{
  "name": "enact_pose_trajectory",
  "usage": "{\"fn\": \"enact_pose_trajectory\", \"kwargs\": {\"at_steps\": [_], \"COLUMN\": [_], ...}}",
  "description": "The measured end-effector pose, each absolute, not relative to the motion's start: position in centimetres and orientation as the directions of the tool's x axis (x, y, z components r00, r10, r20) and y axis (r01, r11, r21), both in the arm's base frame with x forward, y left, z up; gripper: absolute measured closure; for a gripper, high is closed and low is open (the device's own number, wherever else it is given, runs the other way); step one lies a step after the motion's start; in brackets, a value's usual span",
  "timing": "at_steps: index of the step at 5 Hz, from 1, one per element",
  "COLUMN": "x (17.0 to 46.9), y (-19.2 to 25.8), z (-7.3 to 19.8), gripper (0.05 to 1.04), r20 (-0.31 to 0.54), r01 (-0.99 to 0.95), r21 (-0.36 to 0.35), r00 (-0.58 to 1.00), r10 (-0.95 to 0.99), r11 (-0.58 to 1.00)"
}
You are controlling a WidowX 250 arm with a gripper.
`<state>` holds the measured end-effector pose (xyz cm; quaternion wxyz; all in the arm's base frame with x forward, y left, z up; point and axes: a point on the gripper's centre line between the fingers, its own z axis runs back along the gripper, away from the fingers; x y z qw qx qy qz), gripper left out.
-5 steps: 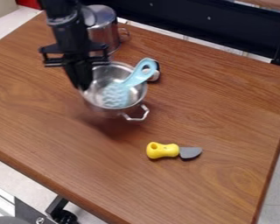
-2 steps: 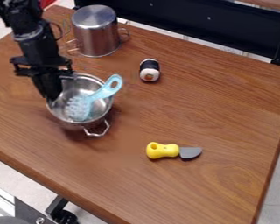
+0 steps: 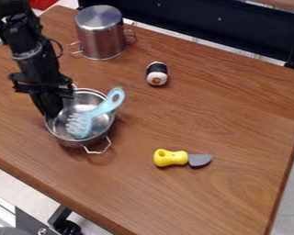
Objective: Moved the silver pot to the middle bottom of the table
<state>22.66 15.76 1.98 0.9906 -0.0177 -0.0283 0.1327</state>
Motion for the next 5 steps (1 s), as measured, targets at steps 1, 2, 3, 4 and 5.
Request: {"fn": "enact_pose_trajectory", "kwargs": {"at_steps": [1,2,3,4,5], "x": [22.53,22.68,22.57,22.99,22.90], "y": [15.25,15.09,14.75,14.94,14.80], "z": [1.26,1.18,1.35,1.74,2.13], "gripper": [1.026,0.991,0.815,0.572,0.250], "r20": [0.059,0.061,0.027,0.028,-0.001], "r01": [-0.259,-0.261,-0.268,-0.277,-0.280], "r21": [-0.010,0.006,0.015,0.029,0.022], "r00": [0.964,0.963,0.963,0.961,0.960], "r10": [0.260,0.261,0.267,0.276,0.280], "r11": [0.966,0.965,0.963,0.961,0.960]}}
